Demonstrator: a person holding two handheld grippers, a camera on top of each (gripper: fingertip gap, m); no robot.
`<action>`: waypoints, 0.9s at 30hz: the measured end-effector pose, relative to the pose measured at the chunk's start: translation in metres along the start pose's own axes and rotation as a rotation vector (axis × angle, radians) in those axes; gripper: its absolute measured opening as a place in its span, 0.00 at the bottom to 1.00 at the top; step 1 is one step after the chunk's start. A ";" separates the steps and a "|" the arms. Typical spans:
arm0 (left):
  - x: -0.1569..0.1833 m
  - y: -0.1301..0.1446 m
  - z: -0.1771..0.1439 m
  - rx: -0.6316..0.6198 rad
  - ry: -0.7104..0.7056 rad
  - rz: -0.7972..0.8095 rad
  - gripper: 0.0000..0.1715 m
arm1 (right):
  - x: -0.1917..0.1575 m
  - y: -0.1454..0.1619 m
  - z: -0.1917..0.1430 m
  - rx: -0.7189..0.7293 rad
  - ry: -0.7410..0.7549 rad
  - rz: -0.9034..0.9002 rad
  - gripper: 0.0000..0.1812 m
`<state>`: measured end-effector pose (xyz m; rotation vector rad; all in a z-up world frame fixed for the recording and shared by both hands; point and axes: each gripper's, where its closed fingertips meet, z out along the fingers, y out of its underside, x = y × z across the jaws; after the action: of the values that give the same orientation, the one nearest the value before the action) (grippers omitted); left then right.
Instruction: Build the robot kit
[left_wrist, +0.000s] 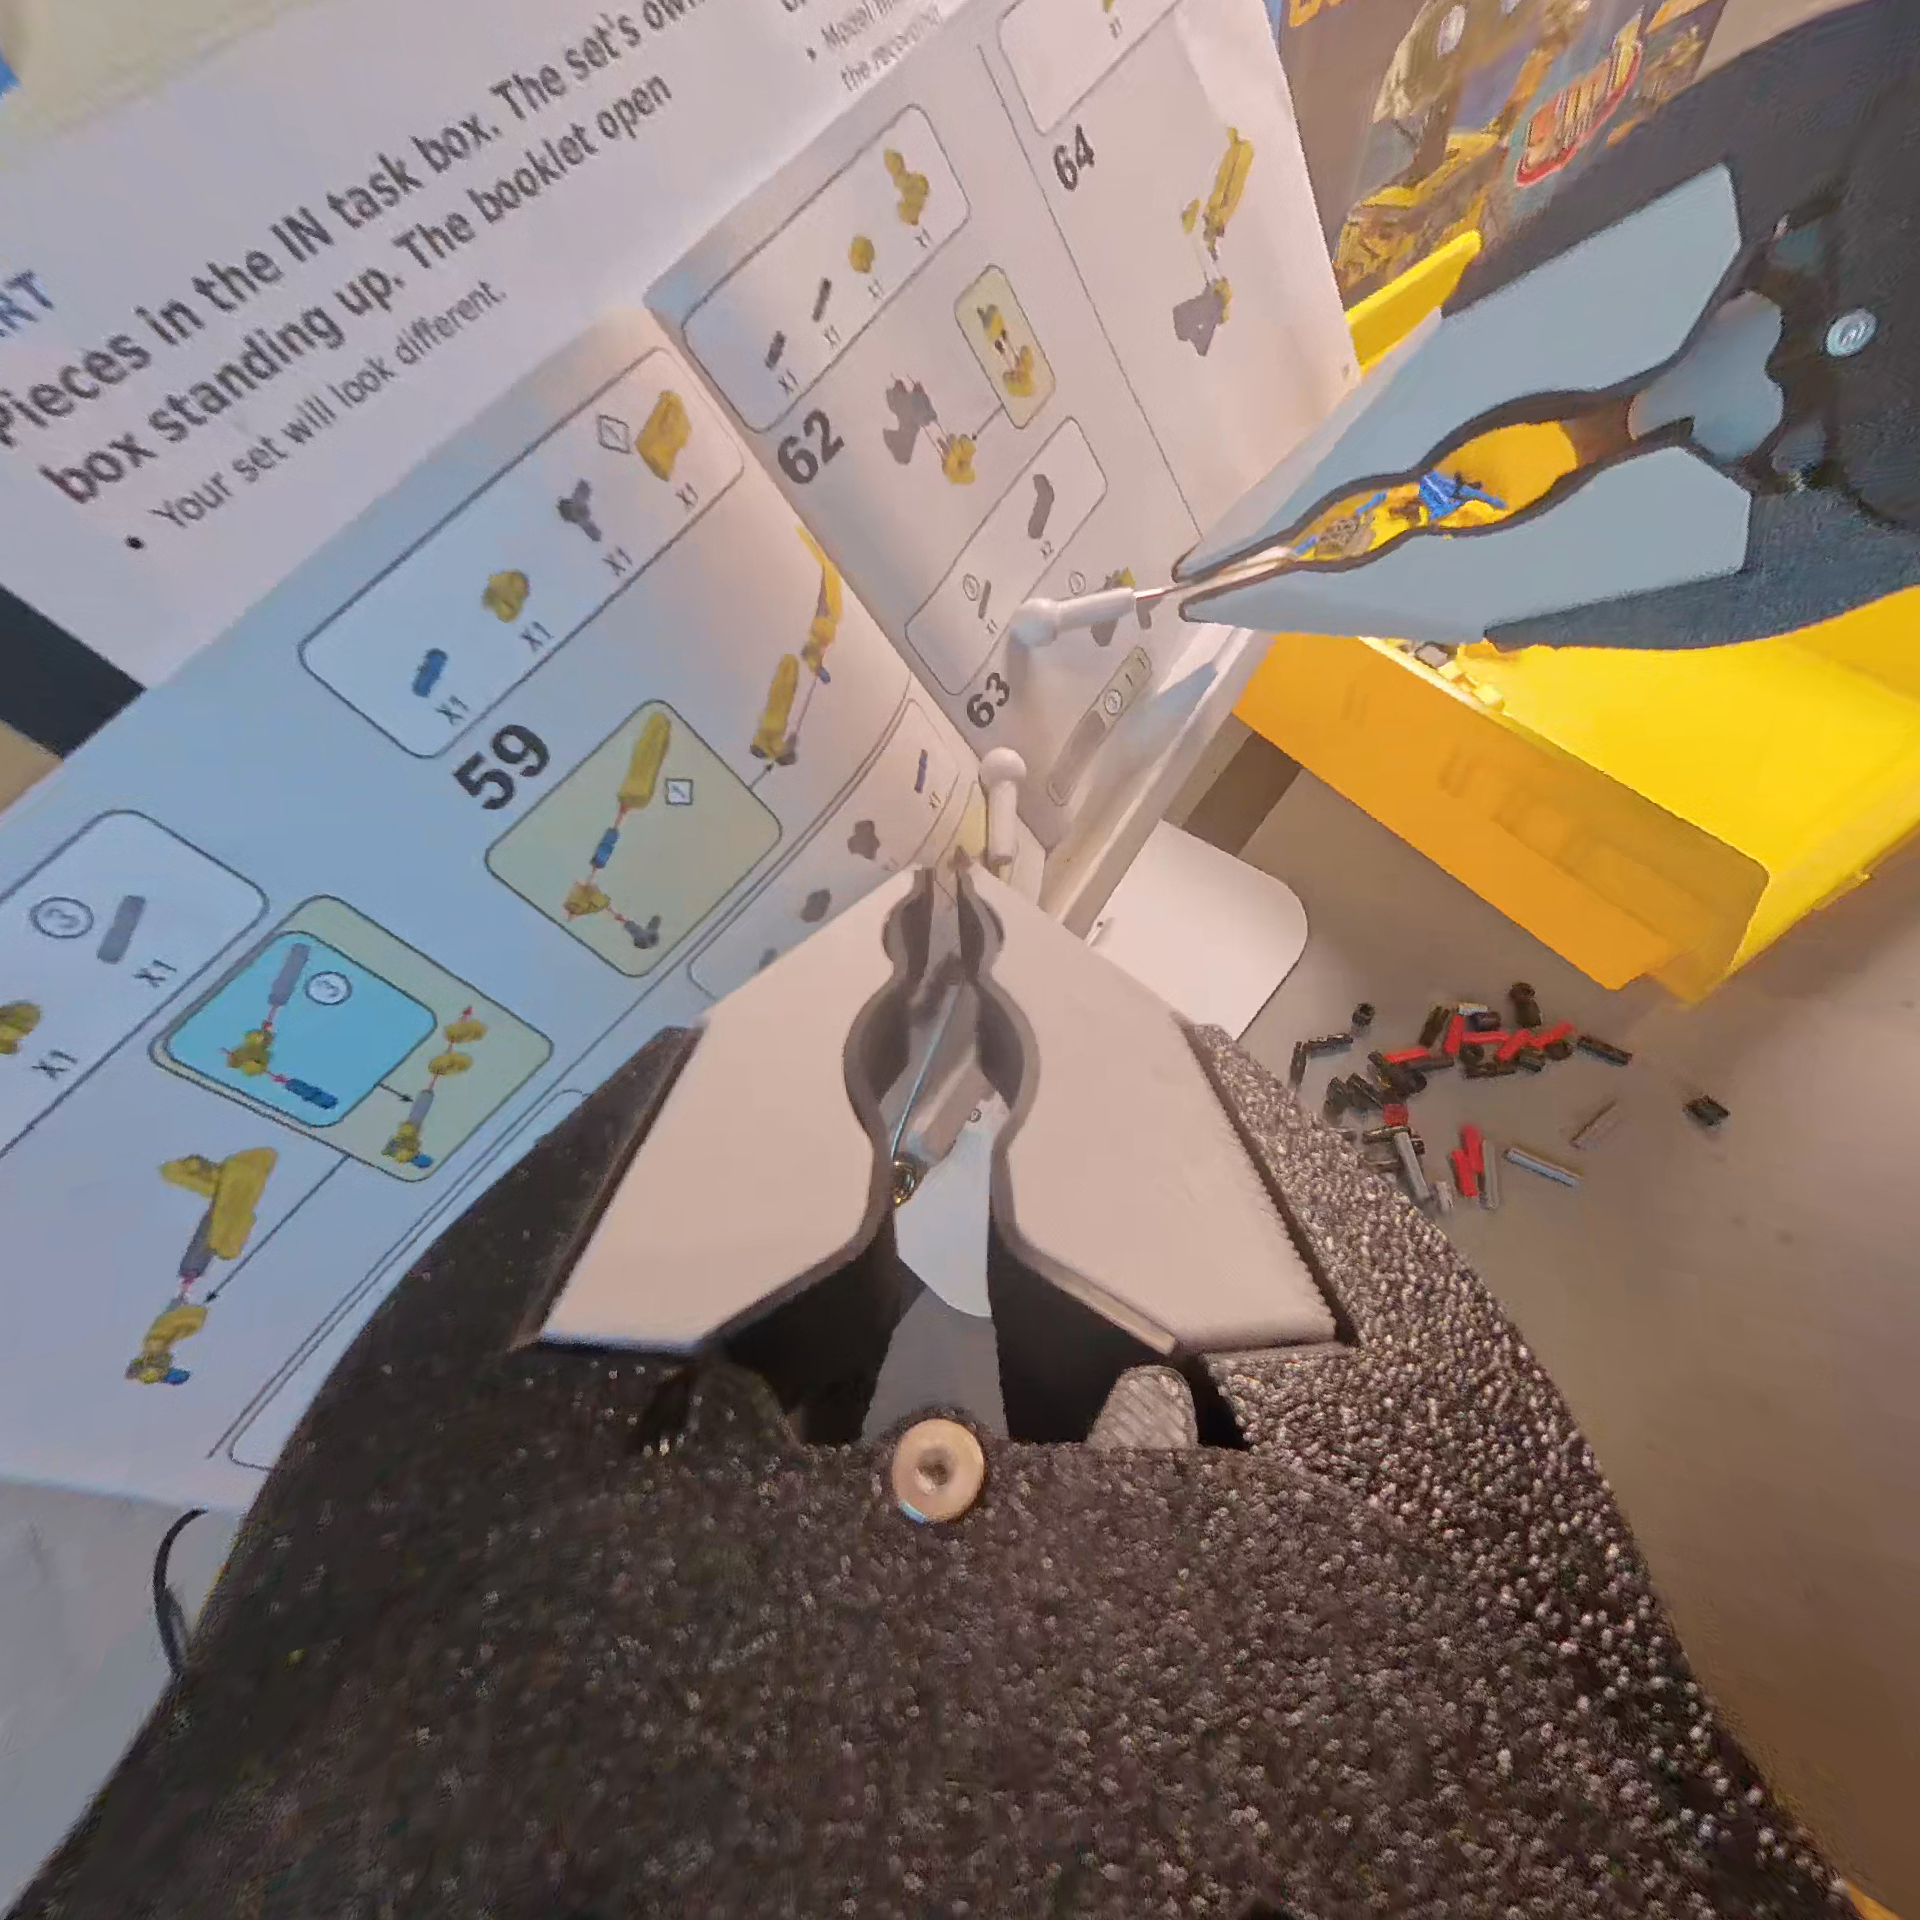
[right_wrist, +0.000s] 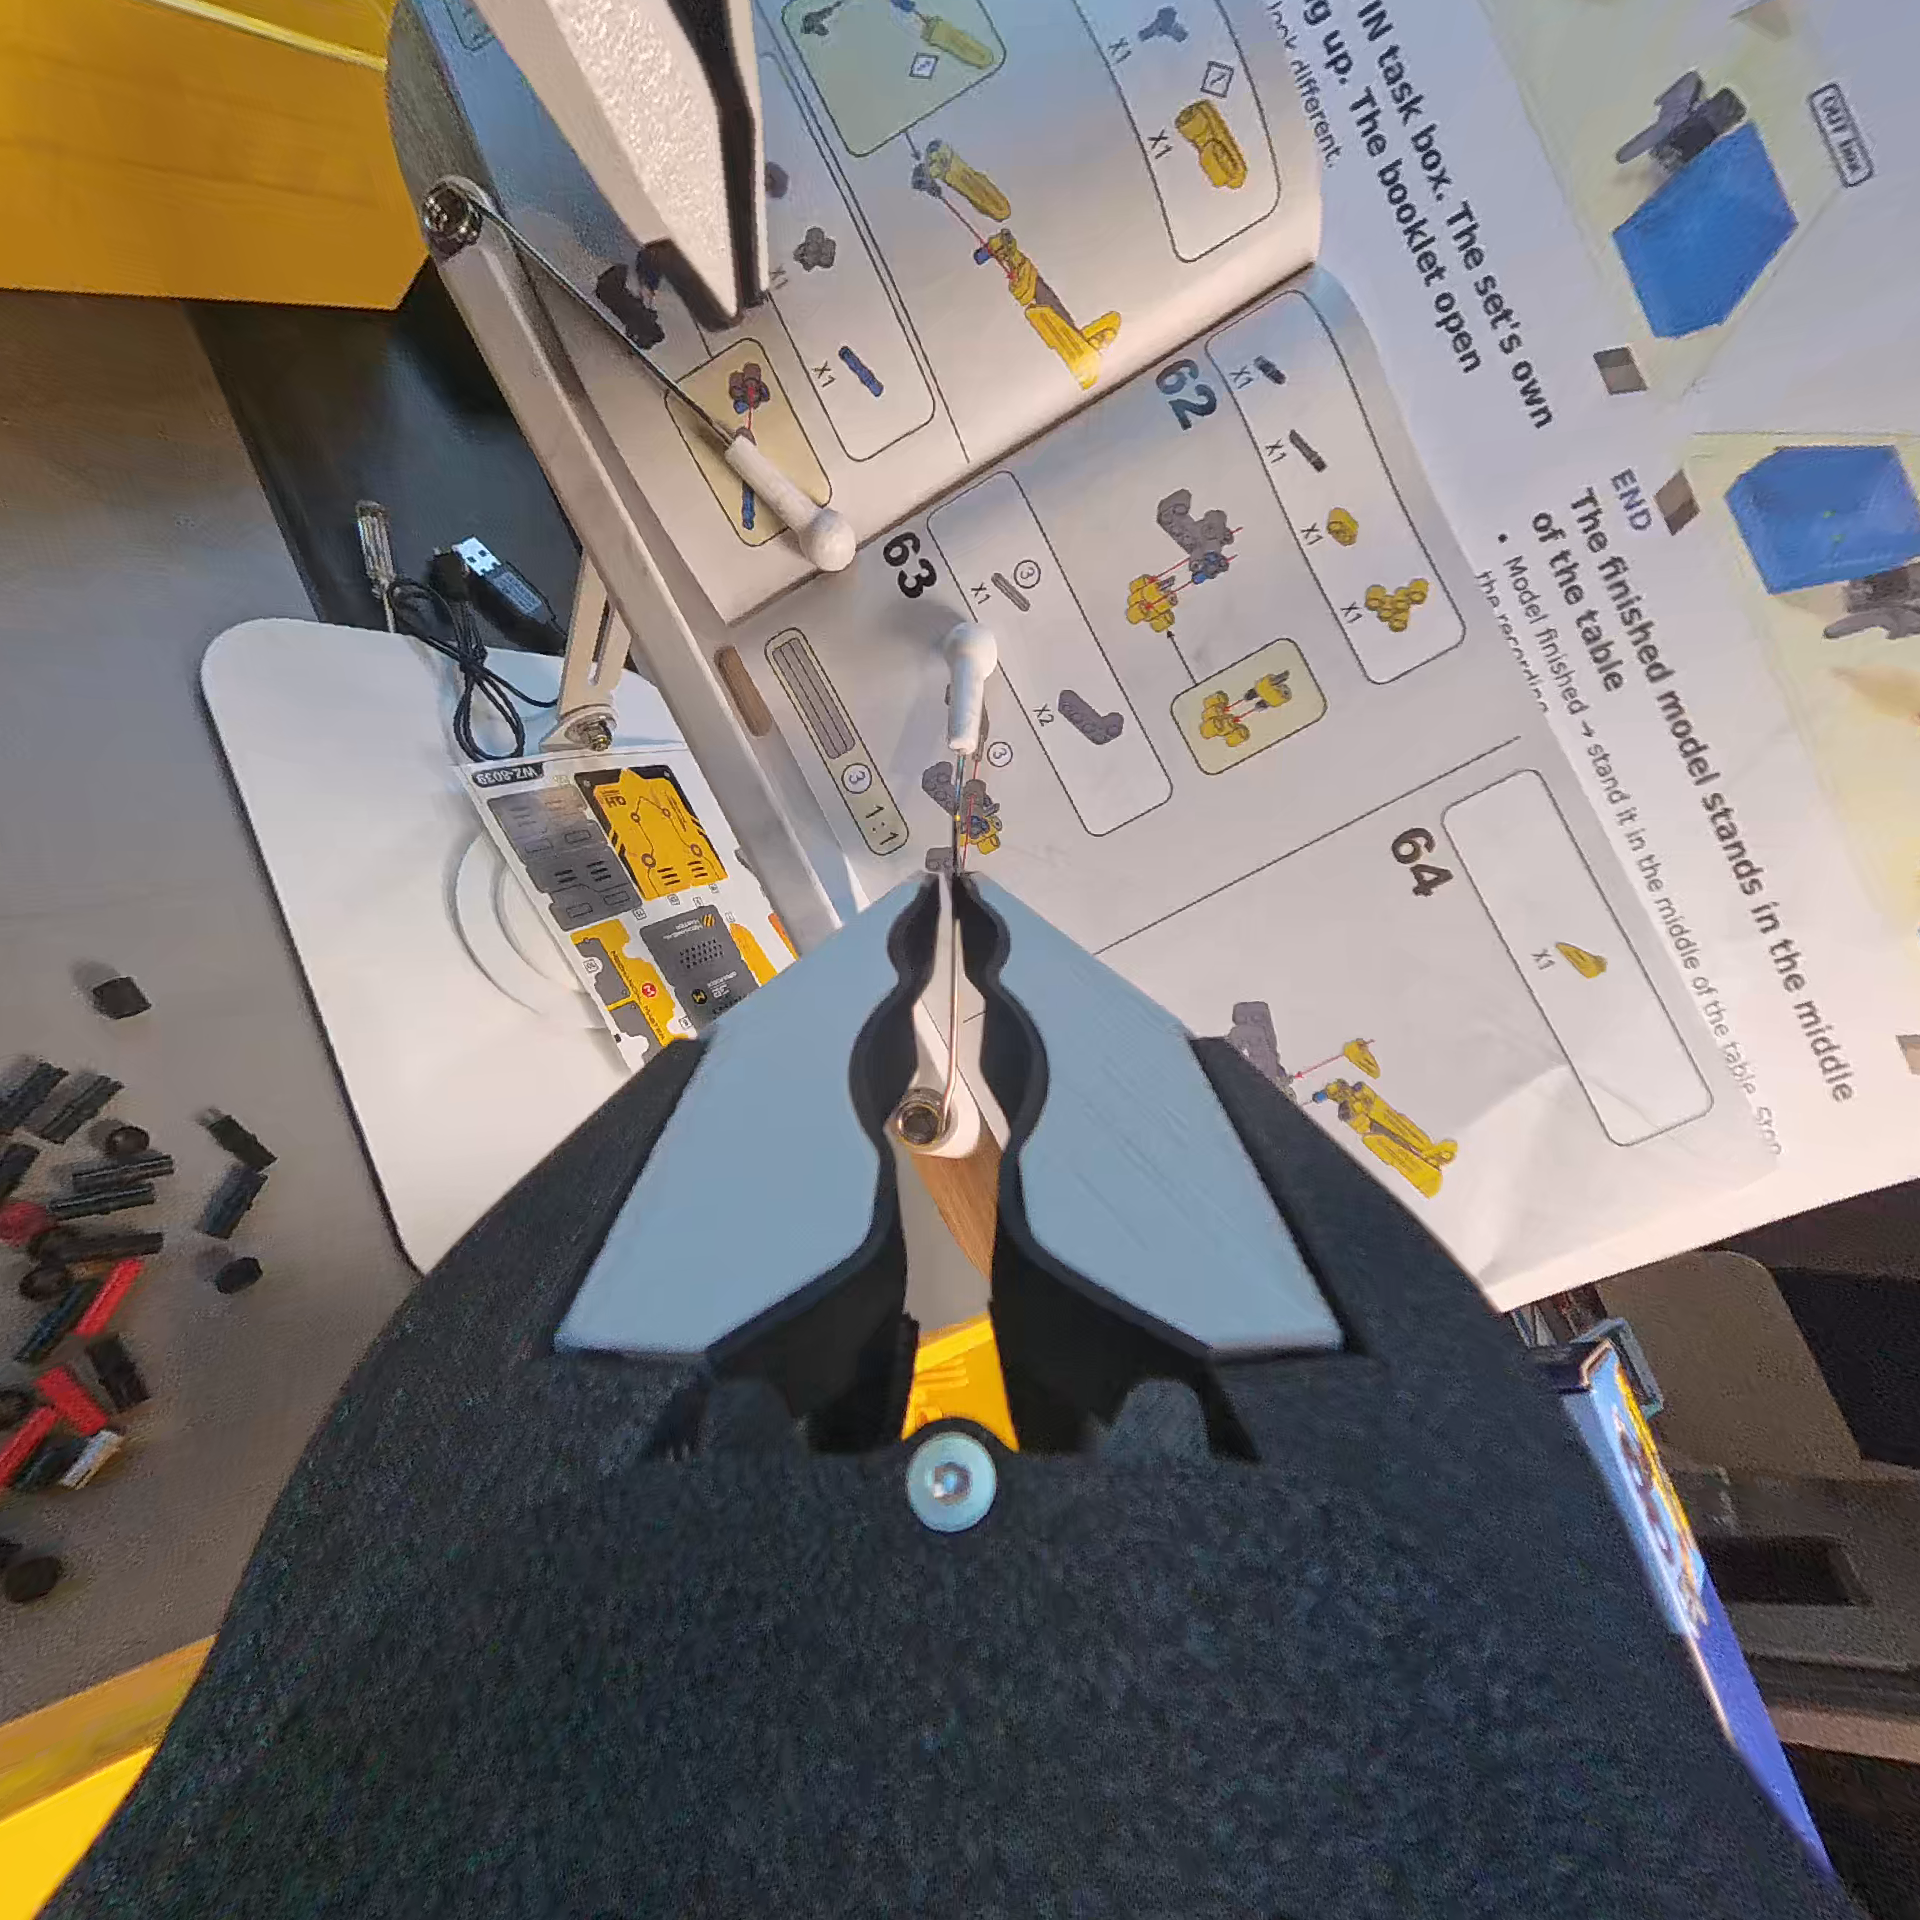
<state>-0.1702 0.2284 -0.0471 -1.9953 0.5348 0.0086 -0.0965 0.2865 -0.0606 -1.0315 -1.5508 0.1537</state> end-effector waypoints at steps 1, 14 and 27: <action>0.002 0.004 0.002 -0.022 -0.003 0.026 0.03 | -0.001 0.000 0.000 -0.011 -0.008 -0.009 0.03; 0.008 0.019 0.012 -0.067 -0.069 0.198 0.01 | -0.009 -0.009 -0.008 0.018 -0.112 0.043 0.10; 0.002 0.009 -0.013 0.066 -0.057 0.078 0.05 | 0.051 0.036 -0.018 -0.067 0.224 0.243 0.16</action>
<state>-0.1749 0.2127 -0.0490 -1.9036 0.5684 0.0945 -0.0572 0.3340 -0.0401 -1.2460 -1.2334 0.1493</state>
